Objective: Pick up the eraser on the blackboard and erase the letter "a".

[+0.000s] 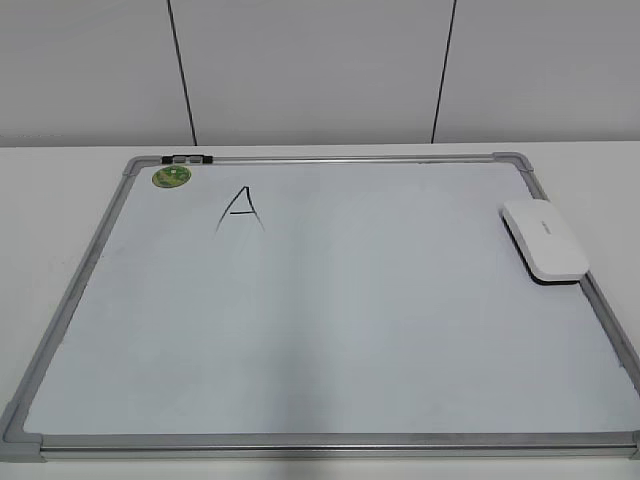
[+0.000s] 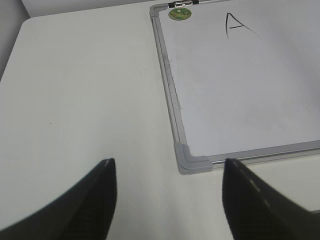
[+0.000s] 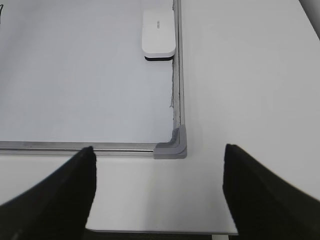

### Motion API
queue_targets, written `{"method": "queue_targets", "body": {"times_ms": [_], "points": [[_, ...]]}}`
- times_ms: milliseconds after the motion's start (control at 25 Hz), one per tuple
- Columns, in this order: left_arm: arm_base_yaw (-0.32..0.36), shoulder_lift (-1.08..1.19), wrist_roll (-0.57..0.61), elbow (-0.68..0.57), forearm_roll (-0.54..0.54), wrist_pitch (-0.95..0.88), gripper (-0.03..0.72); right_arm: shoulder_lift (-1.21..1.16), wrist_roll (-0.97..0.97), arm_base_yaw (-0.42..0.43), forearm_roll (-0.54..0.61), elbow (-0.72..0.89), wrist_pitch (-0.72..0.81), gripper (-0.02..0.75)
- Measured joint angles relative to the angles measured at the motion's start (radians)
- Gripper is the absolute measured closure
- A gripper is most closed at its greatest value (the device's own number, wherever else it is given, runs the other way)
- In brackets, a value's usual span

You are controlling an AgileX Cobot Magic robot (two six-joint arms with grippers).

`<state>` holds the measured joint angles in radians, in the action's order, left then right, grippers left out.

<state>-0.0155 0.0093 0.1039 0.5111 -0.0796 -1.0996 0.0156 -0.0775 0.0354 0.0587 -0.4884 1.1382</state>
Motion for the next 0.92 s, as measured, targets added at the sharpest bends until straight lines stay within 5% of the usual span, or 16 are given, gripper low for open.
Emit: {"method": "queue_targets", "body": {"times_ms": [920], "points": [[0.000, 0.000, 0.000, 0.000, 0.000, 0.000, 0.227, 0.000, 0.000, 0.000, 0.000, 0.000, 0.001, 0.151]]}}
